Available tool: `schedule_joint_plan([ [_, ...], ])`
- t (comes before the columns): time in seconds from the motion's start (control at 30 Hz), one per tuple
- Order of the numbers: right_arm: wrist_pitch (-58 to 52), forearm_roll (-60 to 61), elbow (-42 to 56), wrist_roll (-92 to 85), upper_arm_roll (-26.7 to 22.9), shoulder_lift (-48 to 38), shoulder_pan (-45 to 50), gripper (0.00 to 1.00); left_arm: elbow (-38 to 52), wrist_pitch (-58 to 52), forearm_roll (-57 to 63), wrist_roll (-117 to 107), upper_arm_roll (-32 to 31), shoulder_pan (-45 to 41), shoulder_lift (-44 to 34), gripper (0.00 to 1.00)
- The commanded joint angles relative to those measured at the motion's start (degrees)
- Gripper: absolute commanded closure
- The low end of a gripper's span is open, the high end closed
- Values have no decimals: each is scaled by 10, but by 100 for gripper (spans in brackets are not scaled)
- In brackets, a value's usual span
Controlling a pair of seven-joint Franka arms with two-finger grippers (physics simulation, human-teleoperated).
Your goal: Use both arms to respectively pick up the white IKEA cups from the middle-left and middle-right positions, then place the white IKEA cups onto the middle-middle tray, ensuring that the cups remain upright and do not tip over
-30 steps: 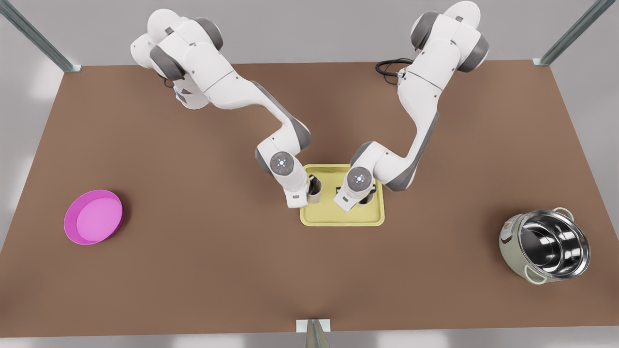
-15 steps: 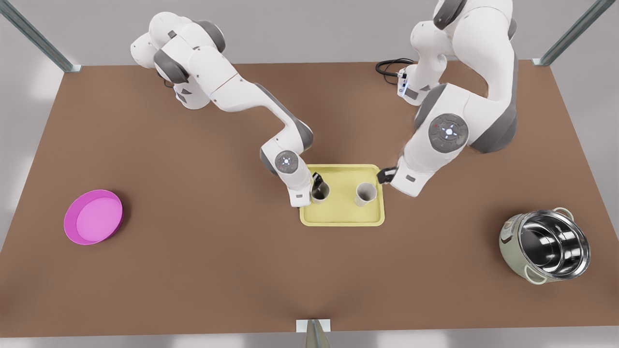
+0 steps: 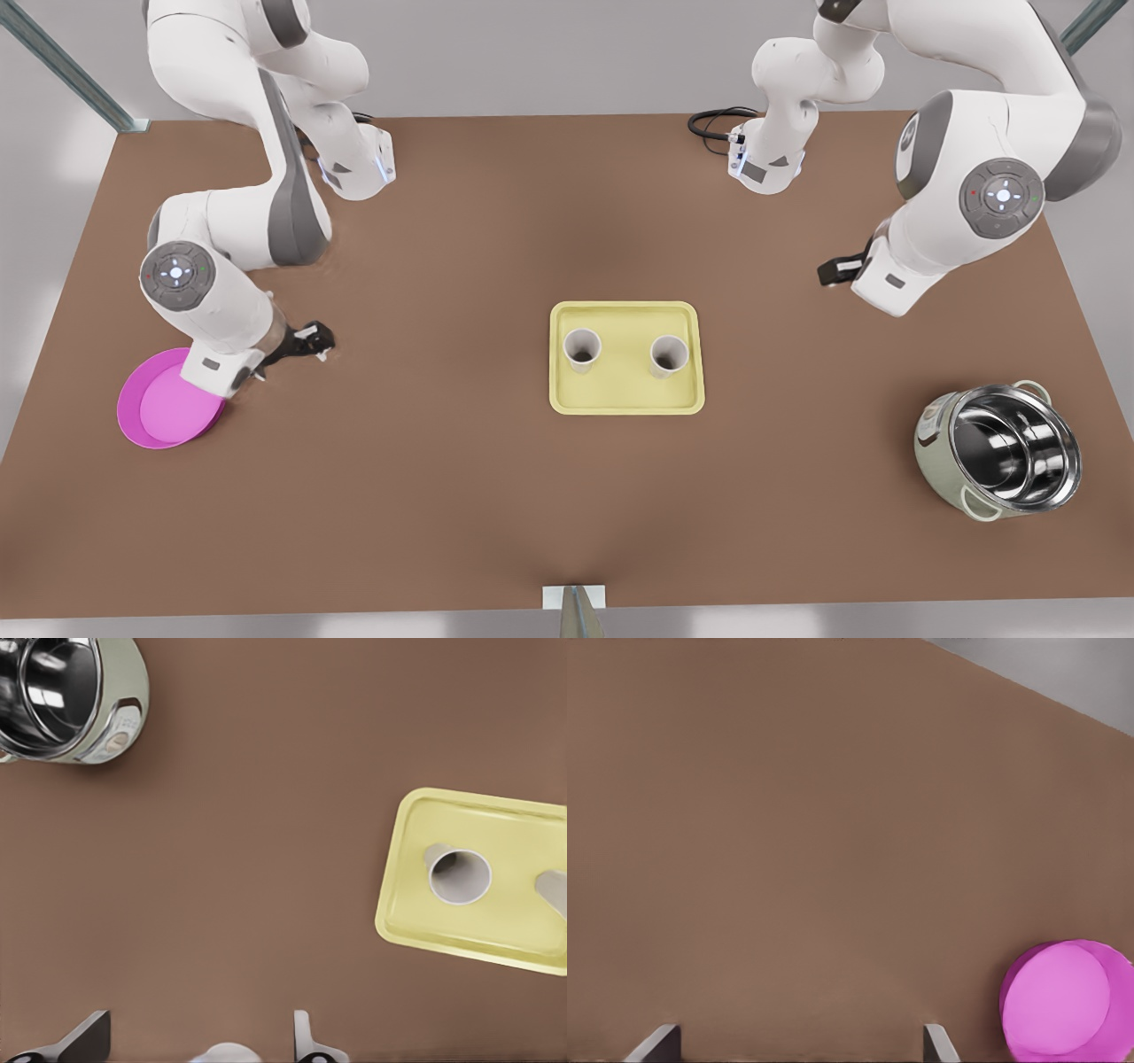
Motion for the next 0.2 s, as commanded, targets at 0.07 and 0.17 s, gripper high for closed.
schedule_joint_plan([
  [0.07,-98,-20,-16,8,-6,-67,-33,0,0,-11,-3,180,0,1,0,0],
  [0.17,-101,-20,-21,8,-7,-78,-37,0,0,-11,-2,180,0,1,4,0],
])
